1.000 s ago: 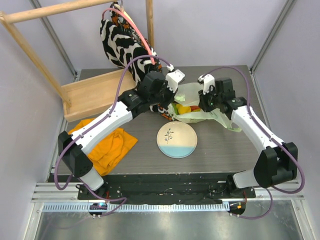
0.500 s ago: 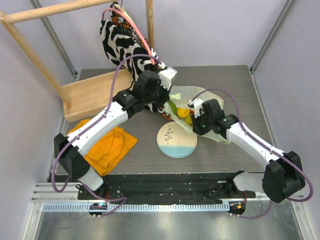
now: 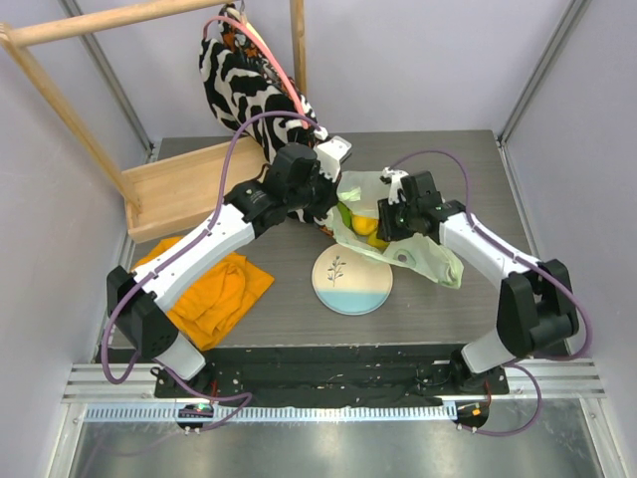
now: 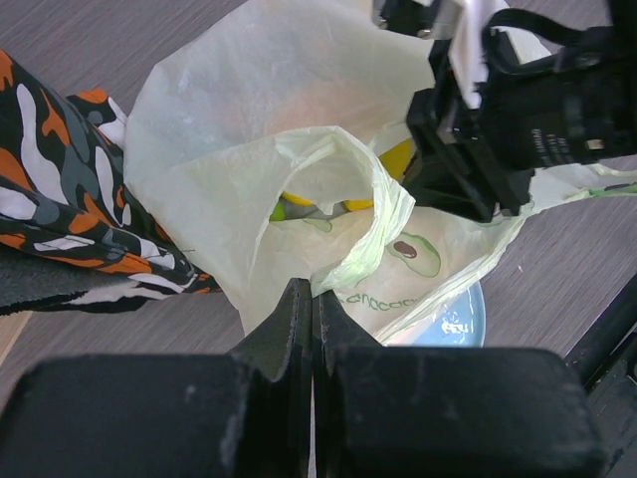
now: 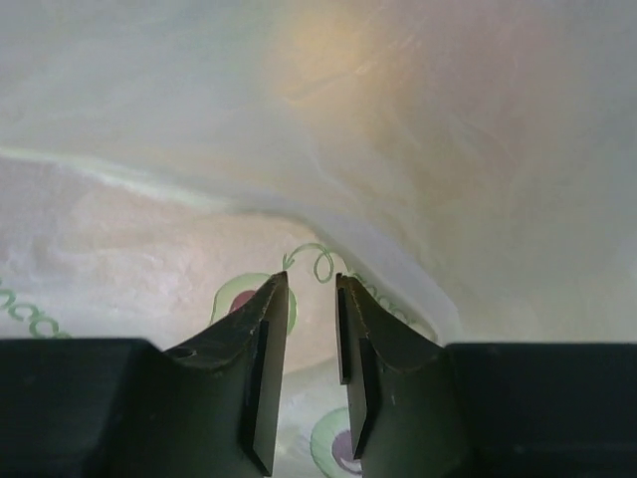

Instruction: Take the fake fruits out of the plastic bag

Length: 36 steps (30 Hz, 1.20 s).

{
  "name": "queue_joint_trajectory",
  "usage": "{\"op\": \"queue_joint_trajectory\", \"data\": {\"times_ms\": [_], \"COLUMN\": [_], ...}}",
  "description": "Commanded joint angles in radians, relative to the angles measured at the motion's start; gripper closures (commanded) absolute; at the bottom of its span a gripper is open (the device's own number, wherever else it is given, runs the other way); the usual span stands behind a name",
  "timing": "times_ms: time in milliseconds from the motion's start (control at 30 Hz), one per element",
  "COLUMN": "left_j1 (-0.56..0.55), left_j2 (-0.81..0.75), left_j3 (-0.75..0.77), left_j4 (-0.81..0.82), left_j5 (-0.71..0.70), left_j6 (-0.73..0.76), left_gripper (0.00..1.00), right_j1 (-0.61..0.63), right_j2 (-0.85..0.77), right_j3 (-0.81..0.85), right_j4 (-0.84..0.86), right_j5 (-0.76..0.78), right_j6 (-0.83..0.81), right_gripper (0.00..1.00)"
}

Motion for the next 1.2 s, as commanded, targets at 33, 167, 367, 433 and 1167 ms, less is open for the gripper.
{"op": "queue_joint_trajectory", "data": {"times_ms": [33, 167, 367, 433, 1167], "left_j1": [0.003, 0.006, 0.008, 0.008, 0.015], "left_j2": [-0.032, -0.035, -0.032, -0.031, -0.018], "left_j3": [0.01, 0.003, 0.003, 0.003, -0.013], "left_j4": [0.042, 0.042, 0.04, 0.039, 0.052], "left_j5": [0.013, 0.018, 0.044, 0.05, 0.051], "left_j6": [-0.001, -0.001, -0.005, -0.005, 0.005], "left_gripper": [1.0, 1.0, 1.0, 1.0, 1.0], "right_j1": [0.006, 0.006, 0.007, 0.014, 0.032], "right_j2": [0.07, 0.162, 0.3, 0.324, 0.067], "right_j3": [0.092, 0.175, 0.276, 0.287, 0.146], "right_j4": [0.044, 0.064, 0.059, 0.06, 0.104], "right_j5": [-0.033, -0.016, 0.038, 0.038, 0.092], "right_j6": [0.14, 0.196, 0.272, 0.288, 0.062], "right_gripper": [0.57, 0.27, 0.0, 0.0, 0.67]}}
